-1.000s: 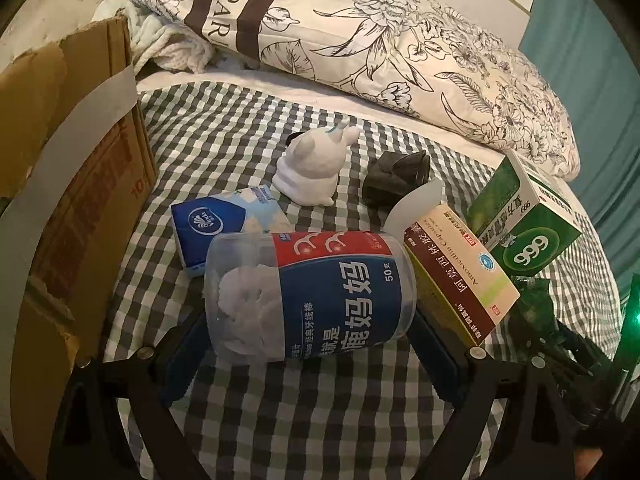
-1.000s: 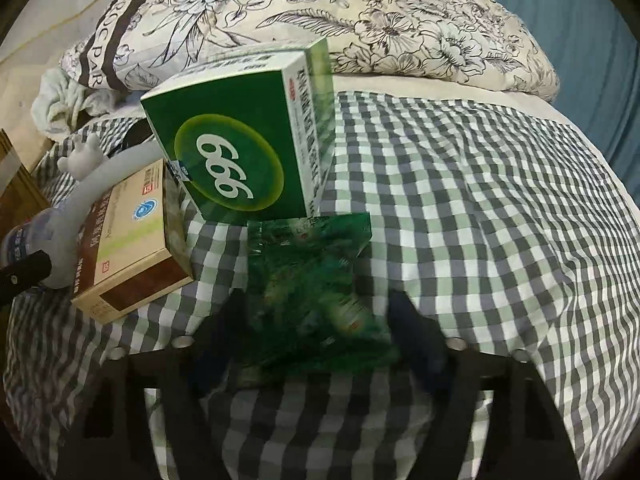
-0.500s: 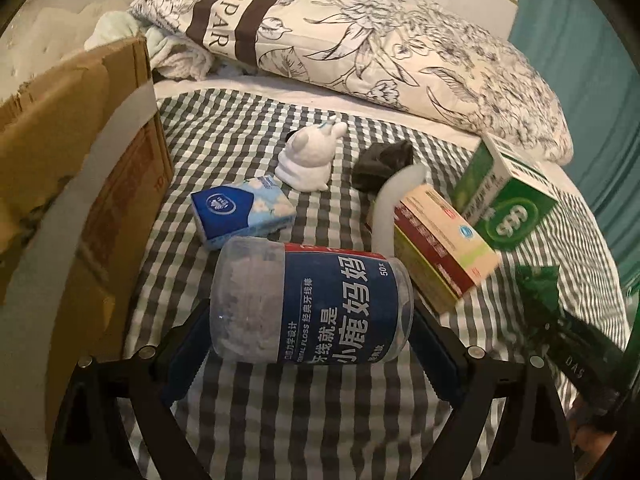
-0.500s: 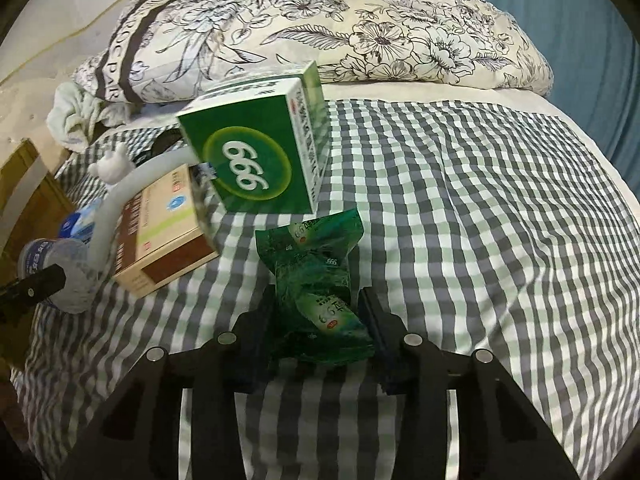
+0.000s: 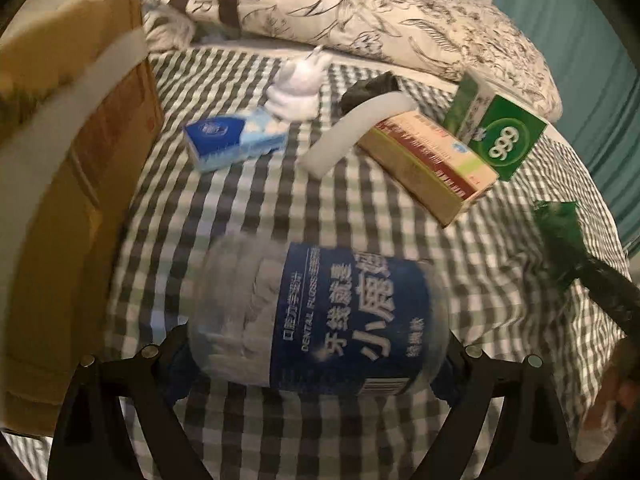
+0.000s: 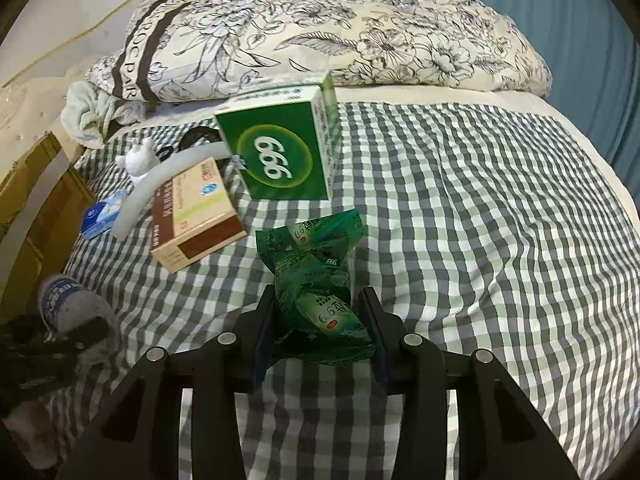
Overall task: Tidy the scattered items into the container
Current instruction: 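Grasp the blue-labelled floss jar with the left tool while the right tool grasps the green sachet, then carry the floss jar and green sachet over the cardboard box with both tools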
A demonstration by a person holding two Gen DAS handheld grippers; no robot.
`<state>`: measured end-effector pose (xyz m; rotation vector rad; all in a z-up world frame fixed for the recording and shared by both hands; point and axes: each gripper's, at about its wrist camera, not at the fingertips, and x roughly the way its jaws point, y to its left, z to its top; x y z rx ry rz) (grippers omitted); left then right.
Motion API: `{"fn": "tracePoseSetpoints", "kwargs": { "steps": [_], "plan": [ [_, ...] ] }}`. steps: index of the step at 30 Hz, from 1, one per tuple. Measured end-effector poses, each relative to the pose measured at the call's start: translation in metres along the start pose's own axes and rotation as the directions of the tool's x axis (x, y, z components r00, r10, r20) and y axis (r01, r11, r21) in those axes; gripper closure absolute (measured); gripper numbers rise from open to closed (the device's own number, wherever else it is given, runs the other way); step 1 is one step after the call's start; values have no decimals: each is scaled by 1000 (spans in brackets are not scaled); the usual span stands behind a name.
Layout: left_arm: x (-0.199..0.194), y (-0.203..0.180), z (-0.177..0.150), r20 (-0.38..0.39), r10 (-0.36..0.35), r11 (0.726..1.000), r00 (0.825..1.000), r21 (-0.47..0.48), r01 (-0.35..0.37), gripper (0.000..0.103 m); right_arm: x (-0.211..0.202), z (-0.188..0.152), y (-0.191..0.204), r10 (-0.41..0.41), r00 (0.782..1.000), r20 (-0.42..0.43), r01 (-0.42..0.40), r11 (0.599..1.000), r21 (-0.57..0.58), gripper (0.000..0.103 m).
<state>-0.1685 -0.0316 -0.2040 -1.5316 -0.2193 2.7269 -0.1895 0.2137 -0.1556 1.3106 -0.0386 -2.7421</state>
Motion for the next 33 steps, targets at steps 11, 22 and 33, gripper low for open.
{"fn": "tracePoseSetpoints", "kwargs": {
  "steps": [11, 22, 33],
  "plan": [
    [-46, -12, 9, 106, 27, 998, 994, 59, -33, 12, -31, 8, 9, 11, 999, 46, -10, 999, -31, 63],
    [-119, -27, 12, 209, 19, 995, 978, 91, -38, 12, -104, 14, 28, 91, 987, 135, -81, 994, -78, 63],
    [-185, -2, 3, 283, 64, 997, 957, 17, -71, 12, -169, 2, 59, 158, 965, 211, -131, 982, -133, 63]
  ]
}}
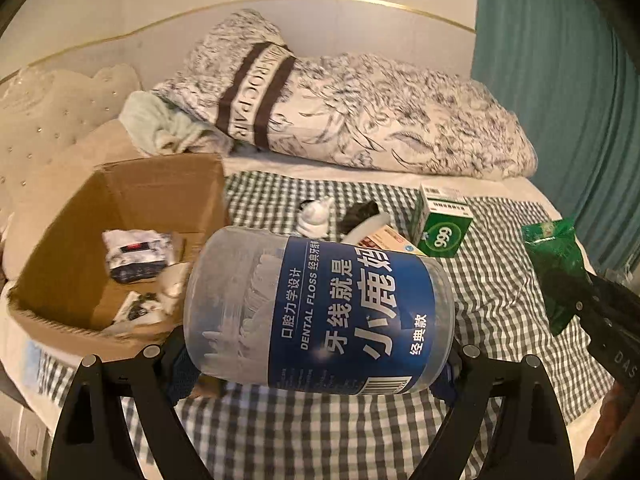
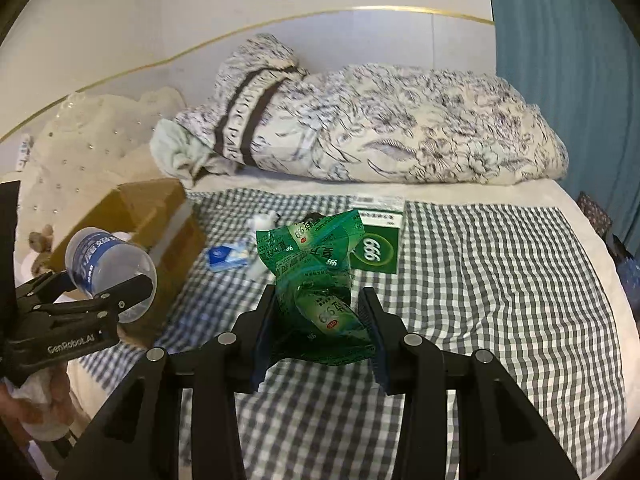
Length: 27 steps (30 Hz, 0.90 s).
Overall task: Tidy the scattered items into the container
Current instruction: 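Carry the floss jar and green sachet over the cardboard box with both tools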
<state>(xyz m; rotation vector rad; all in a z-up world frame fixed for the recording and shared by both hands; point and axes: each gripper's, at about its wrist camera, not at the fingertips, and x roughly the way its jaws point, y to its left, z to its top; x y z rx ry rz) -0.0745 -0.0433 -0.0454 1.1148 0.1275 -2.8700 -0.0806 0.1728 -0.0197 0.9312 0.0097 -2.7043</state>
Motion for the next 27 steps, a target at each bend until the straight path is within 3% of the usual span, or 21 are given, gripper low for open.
{"fn": "tracePoseSetpoints", "kwargs": {
  "steps": [13, 16, 20, 21, 22, 23, 24, 27],
  "plan": [
    [-48, 41, -2, 43, 40, 996, 998, -83, -37, 12, -43, -2, 39, 59, 997, 43, -56, 997, -58, 63],
    [-50, 51, -4, 41, 40, 994, 998, -106, -36, 12, -38, -3, 50, 70, 997, 20, -68, 994, -82, 73],
    [-52, 61, -6, 39, 42, 993, 998, -114, -37, 12, -22, -11, 49, 83, 996, -44, -86, 994, -62, 72],
    [-52, 63, -7, 39, 43, 993, 998, -115, -38, 12, -17, -16, 47, 95, 993, -70, -99, 994, -51, 70],
    [-52, 64, -8, 38, 43, 993, 998, -116, -39, 12, -13, -22, 43, 108, 990, -91, -112, 993, -39, 58],
    [-52, 65, -8, 38, 43, 992, 998, -116, -38, 12, -8, -29, 39, 114, 987, -116, -118, 993, -27, 38],
    [-51, 66, -8, 37, 42, 992, 998, -118, -37, 12, -1, -39, 36, 107, 983, -152, -111, 994, -17, 32],
    [-48, 69, -8, 31, 33, 991, 999, -130, -28, 12, 22, -73, 27, 59, 962, -267, -66, 998, -19, 31]
  ]
}}
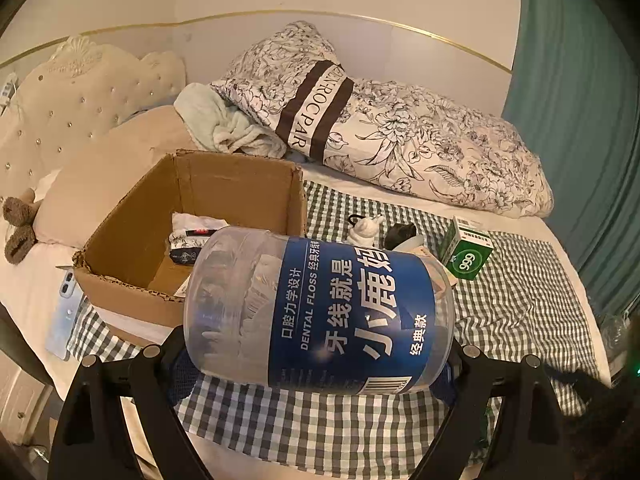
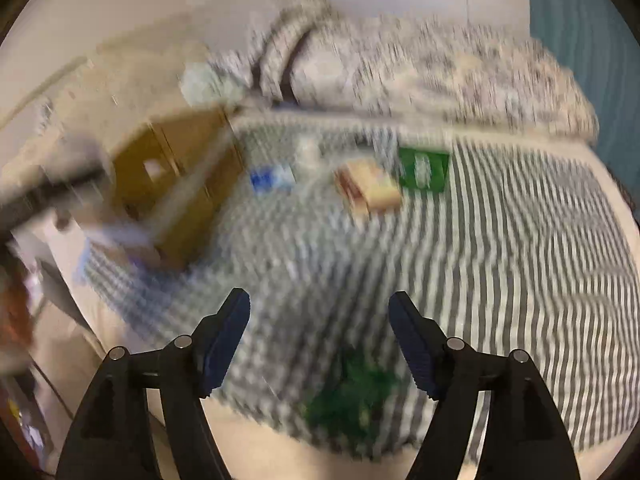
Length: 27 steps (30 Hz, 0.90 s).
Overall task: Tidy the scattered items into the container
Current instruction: 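Carry the floss jar and green sachet over the cardboard box with both tools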
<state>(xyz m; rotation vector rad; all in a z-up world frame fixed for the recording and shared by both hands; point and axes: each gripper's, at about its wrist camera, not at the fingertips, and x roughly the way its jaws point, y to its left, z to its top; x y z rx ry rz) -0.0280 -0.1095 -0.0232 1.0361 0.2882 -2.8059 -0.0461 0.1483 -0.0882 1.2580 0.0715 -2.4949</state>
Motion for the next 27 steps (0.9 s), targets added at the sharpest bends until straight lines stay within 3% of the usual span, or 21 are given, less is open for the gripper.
{"fn": "tracePoseSetpoints", "kwargs": {
  "steps": [3, 5, 9, 10, 11, 14, 27],
  "plan": [
    [2, 0, -1, -7, -4, 1000, 1000, -4, 4, 12, 31, -24, -8, -40, 993, -111, 41, 999, 12, 32],
    [2, 0, -2, -9, -3, 1000, 1000, -1, 3, 12, 43, -33, -13, -41, 985, -165, 46, 999, 23, 42],
    [1, 3, -3, -9, 1, 1000, 1000, -3, -1, 12, 59, -38, -16, -70, 973, -222, 77, 997, 23, 50],
    [1, 4, -3, -8, 2, 1000, 1000, -5, -2, 12, 60, -39, -17, -74, 971, -229, 83, 996, 26, 58],
    [0, 5, -3, -8, 3, 1000, 1000, -8, -3, 12, 60, -39, -18, -78, 971, -228, 87, 996, 31, 66],
    [1, 9, -2, -8, 5, 1000, 1000, -18, -6, 12, 54, -35, -21, -45, 978, -204, 58, 997, 60, 71],
    [-7, 28, 8, 5, 13, 999, 1000, -44, -13, 12, 20, 4, -1, 19, 997, -77, -15, 998, 55, 74]
  ]
}}
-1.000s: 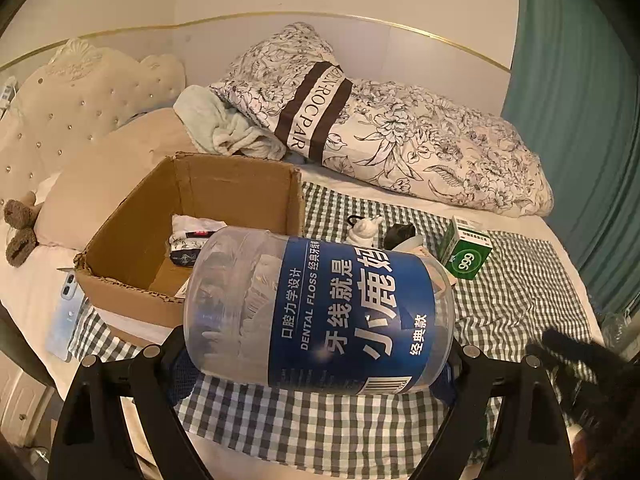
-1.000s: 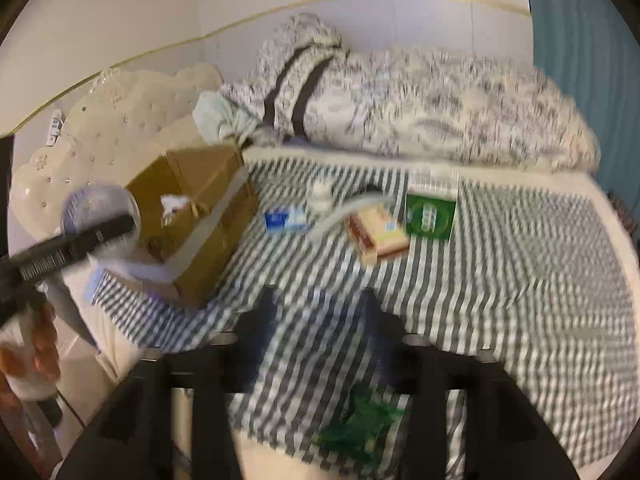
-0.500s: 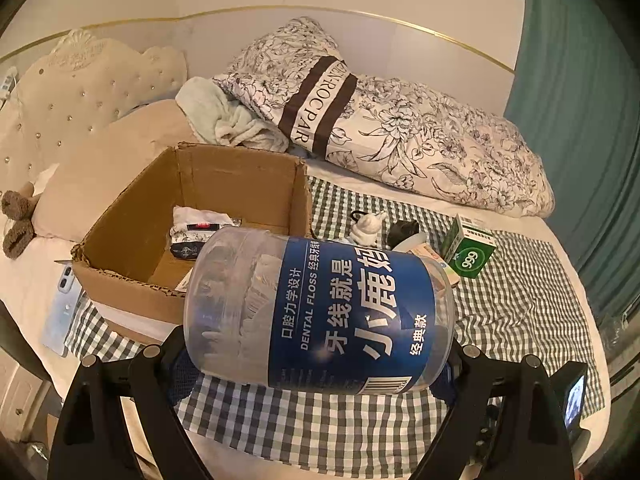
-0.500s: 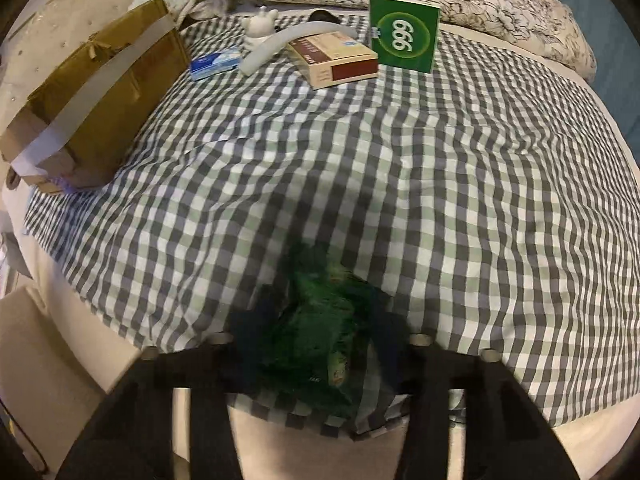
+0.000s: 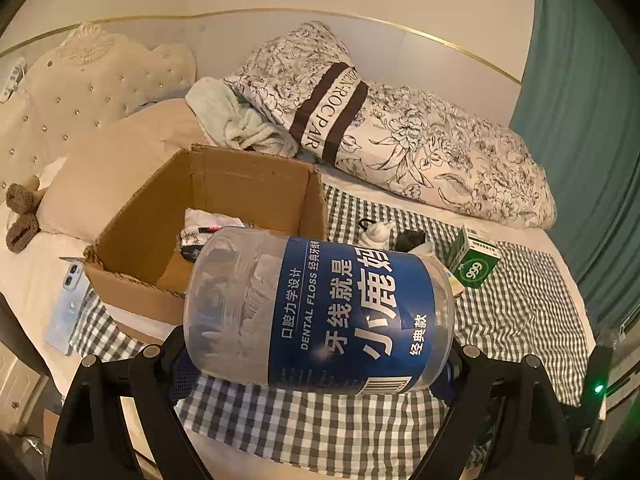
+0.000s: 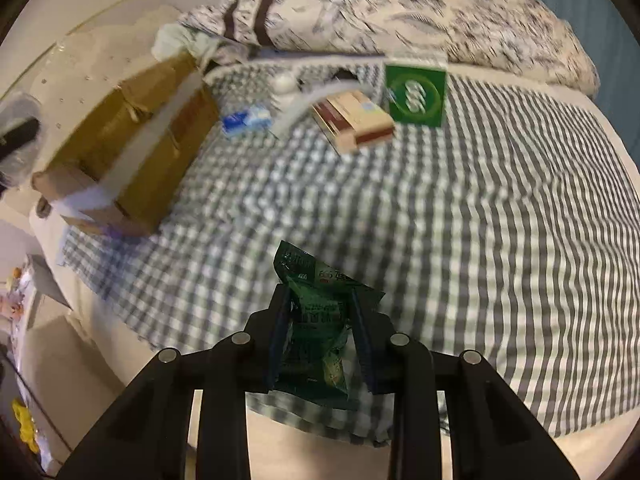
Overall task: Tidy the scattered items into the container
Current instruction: 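Carry the floss jar and green sachet over the cardboard box with both tools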
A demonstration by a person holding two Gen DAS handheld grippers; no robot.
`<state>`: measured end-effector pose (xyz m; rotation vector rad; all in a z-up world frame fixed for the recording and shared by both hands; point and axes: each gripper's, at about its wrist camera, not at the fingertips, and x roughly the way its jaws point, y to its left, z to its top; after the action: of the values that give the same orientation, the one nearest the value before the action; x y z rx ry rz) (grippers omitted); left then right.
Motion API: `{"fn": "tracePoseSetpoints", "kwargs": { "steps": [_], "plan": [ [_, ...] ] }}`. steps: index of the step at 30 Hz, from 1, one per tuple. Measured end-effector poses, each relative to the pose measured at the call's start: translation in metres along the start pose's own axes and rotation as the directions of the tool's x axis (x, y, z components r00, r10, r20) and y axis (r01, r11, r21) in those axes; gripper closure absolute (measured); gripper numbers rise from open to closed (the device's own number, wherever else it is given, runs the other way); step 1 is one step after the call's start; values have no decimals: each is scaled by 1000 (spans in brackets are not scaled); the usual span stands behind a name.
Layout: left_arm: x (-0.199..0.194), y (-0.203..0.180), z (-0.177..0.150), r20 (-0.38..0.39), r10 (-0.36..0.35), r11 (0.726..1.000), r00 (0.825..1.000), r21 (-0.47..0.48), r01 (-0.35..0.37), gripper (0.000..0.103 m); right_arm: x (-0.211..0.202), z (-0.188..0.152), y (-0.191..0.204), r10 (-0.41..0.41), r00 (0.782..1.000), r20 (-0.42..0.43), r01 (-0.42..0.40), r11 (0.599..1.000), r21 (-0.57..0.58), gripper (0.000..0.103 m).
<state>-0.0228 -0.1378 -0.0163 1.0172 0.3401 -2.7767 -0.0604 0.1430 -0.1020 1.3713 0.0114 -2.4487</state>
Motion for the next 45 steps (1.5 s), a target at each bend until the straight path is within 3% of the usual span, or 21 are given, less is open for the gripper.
{"fn": "tracePoseSetpoints", "kwargs": {
  "steps": [4, 8, 11, 12, 14, 15, 16, 18, 21, 24, 25, 26, 30, 35, 39, 45],
  "plan": [
    [-7, 16, 17, 22, 23, 999, 1000, -23, -22, 12, -18, 26, 21, 66, 996, 63, -64, 998, -29, 93],
    [-10, 35, 30, 39, 53, 998, 998, -44, -52, 12, -20, 50, 48, 75, 991, 114, -65, 994, -89, 98],
    [-7, 50, 33, 34, 74, 996, 997, -57, -72, 12, -7, 63, 59, 80, 992, 97, -70, 992, -103, 98],
    [-5, 55, 34, 31, 81, 995, 996, -64, -79, 12, 3, 66, 60, 62, 995, 81, -54, 994, -95, 94],
    [-1, 62, 33, 25, 89, 993, 996, -76, -87, 12, 27, 66, 60, 46, 999, 22, -44, 996, -84, 53],
    [1, 65, 32, 20, 92, 993, 996, -81, -90, 12, 39, 64, 58, 30, 1000, 4, -30, 997, -72, 45],
    [3, 67, 31, 15, 95, 992, 995, -83, -93, 12, 53, 61, 55, -6, 1000, -17, 5, 998, -55, 40],
    [8, 71, 29, 3, 101, 991, 995, -85, -100, 12, 81, 54, 46, -68, 993, -92, 66, 997, -27, 40],
    [14, 74, 27, -9, 103, 990, 995, -93, -104, 12, 107, 46, 30, -42, 986, -161, 47, 999, 25, 40],
    [18, 74, 25, -19, 98, 990, 995, -96, -100, 12, 121, 45, 21, -32, 986, -165, 41, 998, 48, 47],
    [19, 72, 24, -22, 98, 991, 995, -93, -100, 12, 120, 46, 19, -21, 988, -153, 29, 998, 56, 56],
    [20, 71, 24, -23, 100, 991, 995, -88, -102, 12, 117, 47, 18, 1, 990, -144, 8, 998, 64, 74],
    [22, 71, 24, -26, 103, 991, 994, -87, -105, 12, 101, 53, 22, 14, 994, -109, -10, 999, 35, 76],
    [25, 72, 26, -31, 113, 990, 993, -83, -115, 12, 49, 65, 42, 78, 997, 19, -79, 997, 6, 76],
    [28, 76, 29, -32, 117, 989, 993, -89, -119, 12, -2, 97, 81, 203, 969, 142, -194, 978, -78, 76],
    [35, 84, 33, -44, 129, 988, 991, -81, -132, 12, -15, 139, 149, 378, 908, 182, -344, 919, -194, 76]
  ]
}}
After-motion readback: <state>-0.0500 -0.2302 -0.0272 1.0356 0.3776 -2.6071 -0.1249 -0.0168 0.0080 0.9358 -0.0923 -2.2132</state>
